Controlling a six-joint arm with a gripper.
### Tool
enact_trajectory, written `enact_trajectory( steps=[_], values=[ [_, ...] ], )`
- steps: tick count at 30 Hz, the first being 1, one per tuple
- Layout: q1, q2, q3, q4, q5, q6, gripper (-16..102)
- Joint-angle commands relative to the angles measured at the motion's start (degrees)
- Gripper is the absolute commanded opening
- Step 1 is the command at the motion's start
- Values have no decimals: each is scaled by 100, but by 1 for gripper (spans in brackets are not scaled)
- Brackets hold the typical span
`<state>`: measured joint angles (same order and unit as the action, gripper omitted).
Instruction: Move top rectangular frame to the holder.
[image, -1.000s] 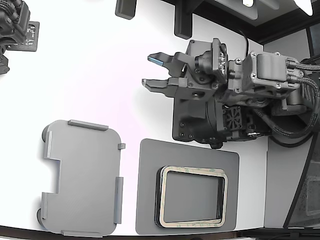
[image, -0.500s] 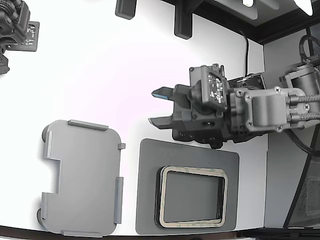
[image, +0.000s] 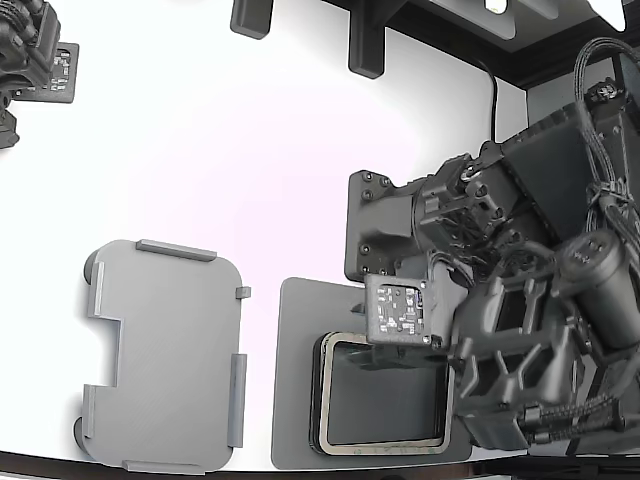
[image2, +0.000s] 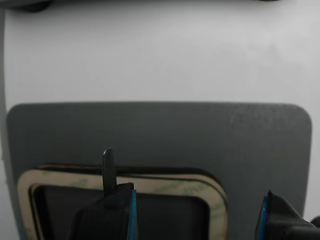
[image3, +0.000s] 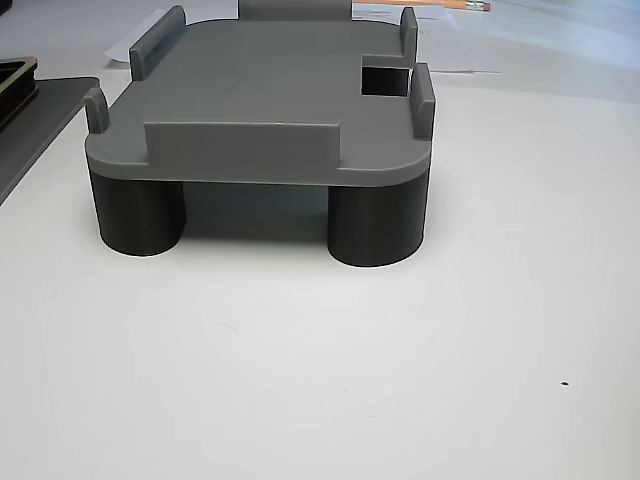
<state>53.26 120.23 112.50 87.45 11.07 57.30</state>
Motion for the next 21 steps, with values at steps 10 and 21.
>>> enact_trajectory(
  steps=[10, 21],
  values=[
    [1608, -738, -211, 325, -202, 1626, 100],
    [1626, -492, 422, 246, -448, 1301, 100]
  ],
)
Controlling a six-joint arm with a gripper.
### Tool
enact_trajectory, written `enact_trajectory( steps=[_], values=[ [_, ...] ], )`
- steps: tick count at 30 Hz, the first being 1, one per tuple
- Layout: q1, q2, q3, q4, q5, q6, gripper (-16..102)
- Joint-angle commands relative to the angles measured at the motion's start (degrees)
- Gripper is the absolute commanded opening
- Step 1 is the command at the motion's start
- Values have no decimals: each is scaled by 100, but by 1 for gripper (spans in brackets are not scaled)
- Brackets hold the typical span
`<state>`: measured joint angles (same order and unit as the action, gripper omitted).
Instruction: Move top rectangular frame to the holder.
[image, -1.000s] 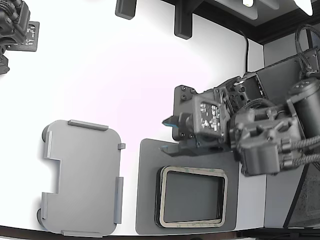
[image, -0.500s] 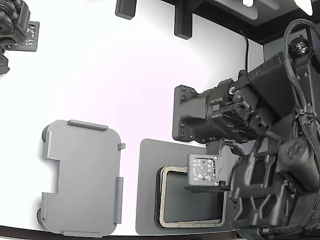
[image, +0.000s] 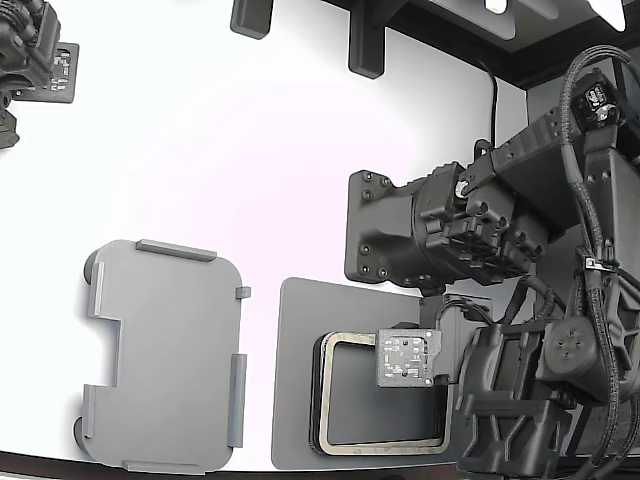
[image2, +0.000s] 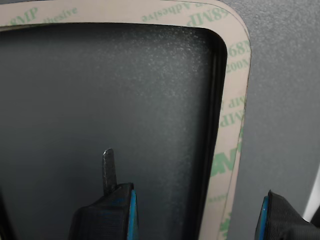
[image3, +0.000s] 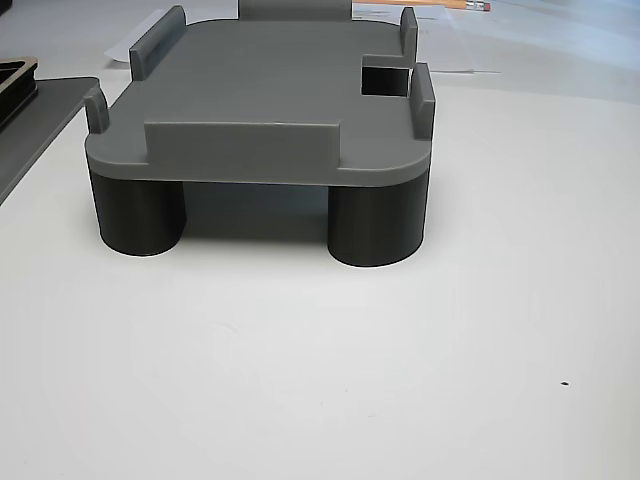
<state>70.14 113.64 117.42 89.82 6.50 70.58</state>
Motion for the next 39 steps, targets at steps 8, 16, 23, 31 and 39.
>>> enact_trajectory(
  steps=[8, 16, 23, 31, 39],
  values=[
    [-483, 220, 88, 9, 105, -615, 95],
    [-633, 378, 492, -396, 62, -633, 90],
    [-668, 325, 598, -642, 44, -448, 83],
    [-677, 387, 791, -677, 0, -334, 77],
    [-773, 396, 879, -738, 35, -413, 69]
  ],
)
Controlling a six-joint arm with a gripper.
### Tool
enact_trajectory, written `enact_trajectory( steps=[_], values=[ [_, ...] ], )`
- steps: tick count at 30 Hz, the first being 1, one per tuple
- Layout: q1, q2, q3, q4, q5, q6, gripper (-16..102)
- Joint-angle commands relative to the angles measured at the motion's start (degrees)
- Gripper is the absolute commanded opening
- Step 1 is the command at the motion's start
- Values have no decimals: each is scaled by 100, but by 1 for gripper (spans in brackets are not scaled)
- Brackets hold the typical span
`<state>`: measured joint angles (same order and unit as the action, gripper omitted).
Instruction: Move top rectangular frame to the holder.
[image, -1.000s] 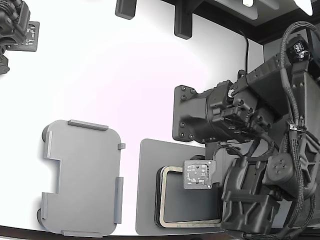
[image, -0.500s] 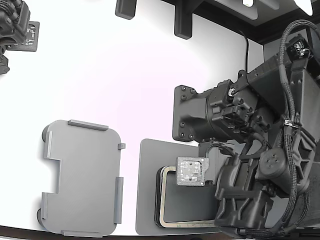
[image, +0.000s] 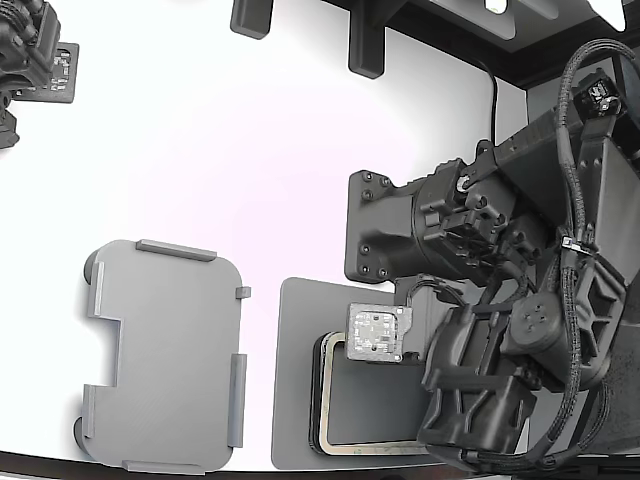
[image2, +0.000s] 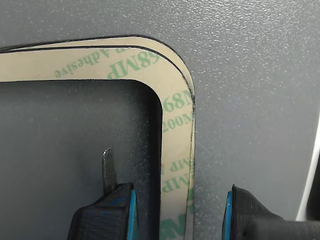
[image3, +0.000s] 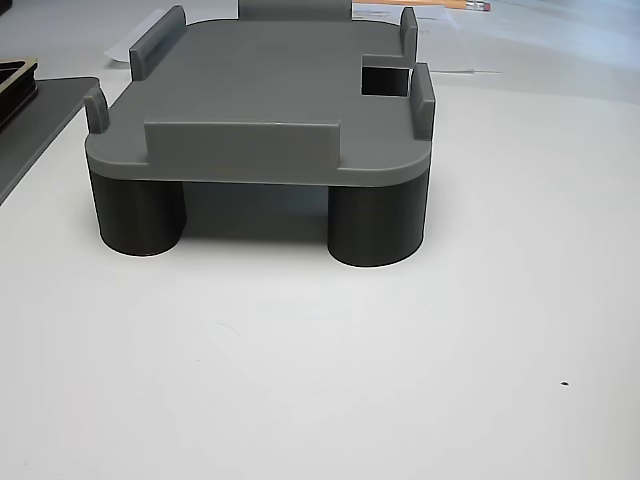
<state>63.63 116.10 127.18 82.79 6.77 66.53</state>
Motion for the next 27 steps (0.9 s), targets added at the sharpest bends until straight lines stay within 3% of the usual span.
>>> enact_trajectory(
  steps=[1, 27],
  values=[
    [-132, 149, -70, -62, 0, -26, 68],
    [-193, 202, 79, -220, -70, -114, 54]
  ],
)
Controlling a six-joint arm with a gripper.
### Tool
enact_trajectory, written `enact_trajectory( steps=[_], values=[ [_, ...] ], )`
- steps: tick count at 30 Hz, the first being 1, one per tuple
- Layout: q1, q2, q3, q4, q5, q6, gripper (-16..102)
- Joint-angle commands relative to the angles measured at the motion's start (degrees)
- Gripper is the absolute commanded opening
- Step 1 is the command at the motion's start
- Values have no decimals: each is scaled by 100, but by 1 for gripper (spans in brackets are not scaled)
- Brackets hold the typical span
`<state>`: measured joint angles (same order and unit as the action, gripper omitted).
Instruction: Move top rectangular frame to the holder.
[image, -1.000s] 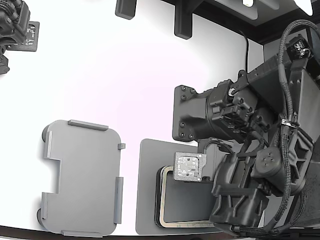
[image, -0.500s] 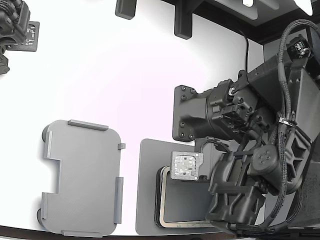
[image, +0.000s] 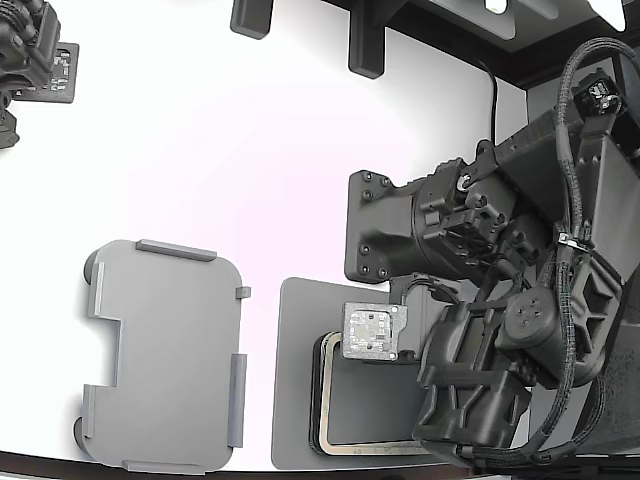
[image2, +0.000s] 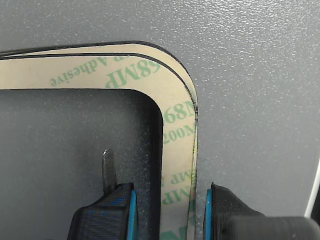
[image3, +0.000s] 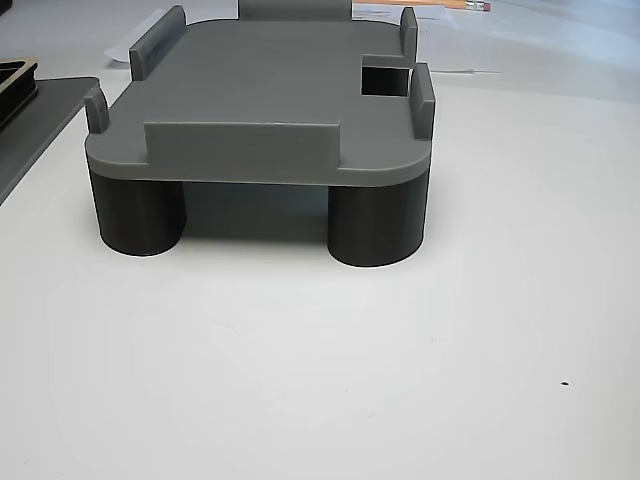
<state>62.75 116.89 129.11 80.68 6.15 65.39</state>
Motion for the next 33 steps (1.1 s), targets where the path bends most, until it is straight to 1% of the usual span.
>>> enact_trajectory(
  steps=[1, 13, 18, 29, 30, 33],
  values=[
    [-105, 123, -105, -9, -9, 0, 54],
    [-105, 132, 18, -105, -18, 0, 52],
    [-105, 141, 9, -97, -26, 9, 42],
    [-114, 193, 53, -62, -18, -18, 33],
    [-114, 211, 62, -53, -9, -18, 30],
    [-141, 229, 88, -26, 0, -26, 17]
  ],
)
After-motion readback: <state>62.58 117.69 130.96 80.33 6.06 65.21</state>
